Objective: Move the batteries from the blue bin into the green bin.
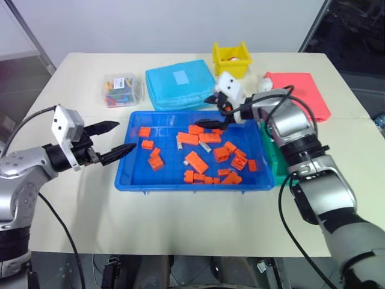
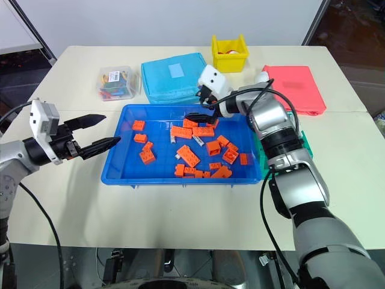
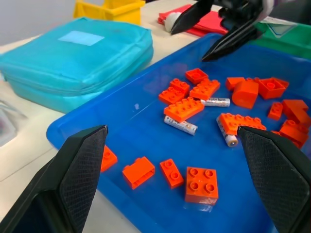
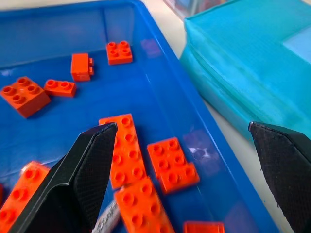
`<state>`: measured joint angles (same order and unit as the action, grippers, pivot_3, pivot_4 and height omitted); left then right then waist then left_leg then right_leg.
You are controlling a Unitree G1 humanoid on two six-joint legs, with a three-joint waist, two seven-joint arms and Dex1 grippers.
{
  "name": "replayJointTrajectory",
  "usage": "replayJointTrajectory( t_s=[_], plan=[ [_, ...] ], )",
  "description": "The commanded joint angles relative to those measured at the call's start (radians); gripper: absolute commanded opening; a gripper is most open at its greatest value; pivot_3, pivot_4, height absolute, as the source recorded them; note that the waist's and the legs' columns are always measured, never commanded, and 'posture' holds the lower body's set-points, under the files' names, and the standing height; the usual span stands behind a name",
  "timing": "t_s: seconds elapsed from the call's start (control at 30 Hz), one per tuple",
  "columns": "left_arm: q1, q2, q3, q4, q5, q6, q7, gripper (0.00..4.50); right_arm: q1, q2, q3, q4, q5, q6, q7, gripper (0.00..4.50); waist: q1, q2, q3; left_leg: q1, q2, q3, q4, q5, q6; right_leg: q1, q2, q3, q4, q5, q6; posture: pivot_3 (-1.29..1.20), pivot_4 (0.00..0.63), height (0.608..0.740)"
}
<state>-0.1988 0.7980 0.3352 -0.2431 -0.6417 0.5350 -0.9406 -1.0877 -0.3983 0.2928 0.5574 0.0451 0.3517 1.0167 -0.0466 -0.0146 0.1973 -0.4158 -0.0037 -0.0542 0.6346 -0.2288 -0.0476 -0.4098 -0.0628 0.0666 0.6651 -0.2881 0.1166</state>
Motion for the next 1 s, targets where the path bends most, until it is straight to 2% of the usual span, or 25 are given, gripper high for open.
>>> replayJointTrajectory(
  t_s=[0.03, 0.3, 0.67, 1.0],
  plan=[
    [0.006, -0.001, 0.035, -0.041, -0.02, -0.003, 0.021, 4.5, -0.025, 0.019, 0.021, 0.014, -0.034, -0.044, 0.015, 4.46, 0.002, 0.0, 0.0, 0.0, 0.0, 0.0, 0.0, 0.0, 0.0, 0.0, 0.0, 0.0, 0.0, 0.0, 0.0, 0.0, 0.15, 0.74],
    [0.023, -0.019, 0.032, -0.055, -0.03, -0.007, 0.043, 4.5, -0.067, 0.11, 0.05, 0.142, -0.068, -0.103, 0.066, 4.46, -0.008, 0.0, 0.0, 0.001, 0.0, 0.0, 0.0, 0.0, 0.0, 0.0, 0.001, 0.0, 0.0, 0.0, 0.0, 0.0, 0.15, 0.74],
    [0.069, -0.052, 0.048, -0.09, -0.043, -0.016, 0.09, 4.5, -0.118, 0.152, 0.082, 0.363, -0.147, -0.226, 0.141, 4.46, -0.023, 0.0, 0.0, 0.001, 0.0, -0.001, -0.001, 0.0, 0.0, 0.001, 0.001, 0.0, 0.0, 0.0, 0.0, 0.0, 0.15, 0.74],
    [0.093, -0.065, 0.059, -0.111, -0.046, -0.02, 0.122, 4.5, -0.159, 0.193, 0.062, 0.523, -0.193, -0.299, 0.114, 4.46, -0.024, 0.0, 0.0, 0.003, 0.0, -0.001, -0.002, 0.0, -0.001, 0.001, 0.001, 0.0, 0.0, 0.001, -0.001, 0.0, 0.15, 0.74]
  ],
)
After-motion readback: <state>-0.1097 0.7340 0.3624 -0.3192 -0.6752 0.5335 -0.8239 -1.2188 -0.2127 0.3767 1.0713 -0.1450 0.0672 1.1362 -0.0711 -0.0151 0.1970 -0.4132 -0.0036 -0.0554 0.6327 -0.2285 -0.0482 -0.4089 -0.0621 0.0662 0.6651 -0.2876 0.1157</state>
